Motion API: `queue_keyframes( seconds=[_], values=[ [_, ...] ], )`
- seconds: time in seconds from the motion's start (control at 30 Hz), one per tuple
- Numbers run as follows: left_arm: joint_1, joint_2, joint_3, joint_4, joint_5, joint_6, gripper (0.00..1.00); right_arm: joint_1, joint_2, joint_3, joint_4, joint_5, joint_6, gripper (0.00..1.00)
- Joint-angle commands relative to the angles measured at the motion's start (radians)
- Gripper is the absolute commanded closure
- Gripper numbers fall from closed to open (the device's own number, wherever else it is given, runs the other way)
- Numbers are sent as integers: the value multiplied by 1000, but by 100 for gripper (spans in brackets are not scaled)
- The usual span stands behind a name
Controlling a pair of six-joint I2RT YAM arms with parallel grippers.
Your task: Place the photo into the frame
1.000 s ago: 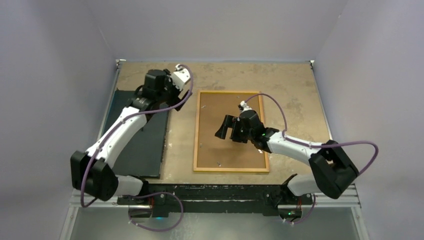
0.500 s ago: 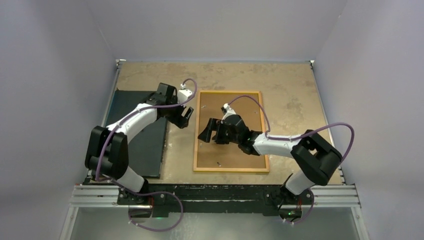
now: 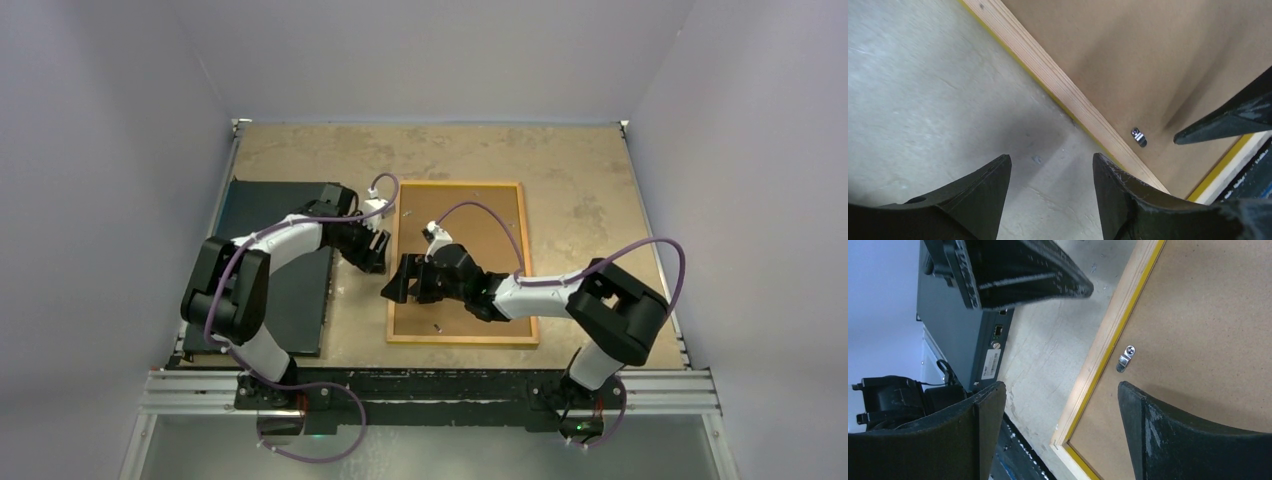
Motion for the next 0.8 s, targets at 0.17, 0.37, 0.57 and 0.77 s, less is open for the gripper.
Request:
queue_keyframes(
  seconds=[0.17,0.37,0.57,0.77],
  values=[
    [-17,-5,-55,65,158,3,47,3,18,10,58,4,-12,18],
    [-29,1,-65,77,154,23,54,5,31,-25,91,1,-19,21],
    [-27,42,-53,74,158,46,68,11,44,-28,111,-8,-17,23],
    [-27,55,-47,72,187,49,72,12,59,-15,101,-11,-23,23]
  ],
)
